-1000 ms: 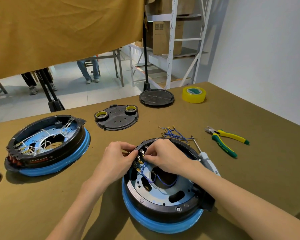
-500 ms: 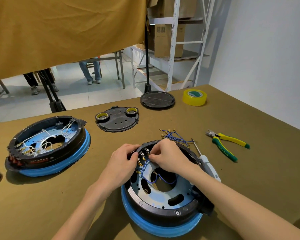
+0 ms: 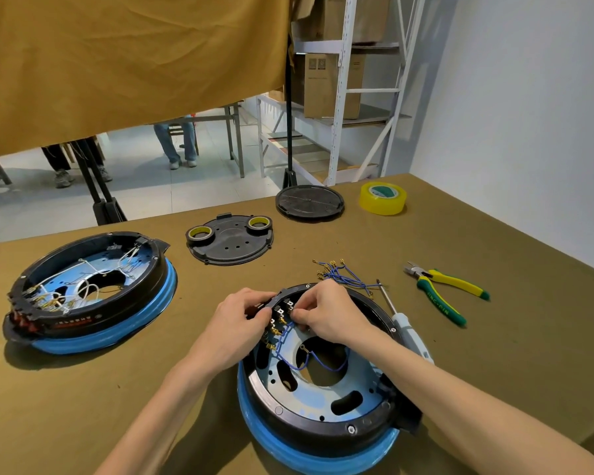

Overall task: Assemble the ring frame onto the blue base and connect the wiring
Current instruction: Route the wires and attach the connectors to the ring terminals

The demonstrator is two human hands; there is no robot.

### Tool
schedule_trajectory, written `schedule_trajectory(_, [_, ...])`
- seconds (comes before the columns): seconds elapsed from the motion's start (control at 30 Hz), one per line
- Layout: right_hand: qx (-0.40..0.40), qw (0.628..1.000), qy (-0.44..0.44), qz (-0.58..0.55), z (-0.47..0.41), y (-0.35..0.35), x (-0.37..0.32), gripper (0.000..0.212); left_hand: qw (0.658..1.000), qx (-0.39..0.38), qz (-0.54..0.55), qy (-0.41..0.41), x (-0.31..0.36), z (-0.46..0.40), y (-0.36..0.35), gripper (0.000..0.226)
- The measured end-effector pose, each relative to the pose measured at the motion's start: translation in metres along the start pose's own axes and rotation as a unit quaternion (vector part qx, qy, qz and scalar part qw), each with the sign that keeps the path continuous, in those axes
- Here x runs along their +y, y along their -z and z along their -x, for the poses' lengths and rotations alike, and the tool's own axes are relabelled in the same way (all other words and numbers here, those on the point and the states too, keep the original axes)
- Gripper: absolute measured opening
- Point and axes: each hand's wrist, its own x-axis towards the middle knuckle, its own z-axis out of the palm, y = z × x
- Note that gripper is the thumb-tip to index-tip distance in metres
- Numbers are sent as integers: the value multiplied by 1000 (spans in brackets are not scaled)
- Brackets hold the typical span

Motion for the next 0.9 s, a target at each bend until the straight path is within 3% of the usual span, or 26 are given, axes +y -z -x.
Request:
schedule_trajectory(0.23, [-5, 1000, -12, -14, 1, 0, 0, 16, 1000, 4, -11, -2, 1, 1, -1, 32])
schedule_trajectory(0.43, [-59, 982, -119, -133, -1, 6, -5, 17, 1000, 10, -27, -6, 3, 3, -3, 33])
schedule_trajectory(0.67, [-97, 964, -191, -156, -6, 11, -17, 11, 999, 18, -33, -2, 6, 4, -4, 35])
schedule_trajectory(0.9, [-104, 955, -199, -193, -4, 11, -12, 14, 1000, 11, -8, 1, 5, 3, -3, 33])
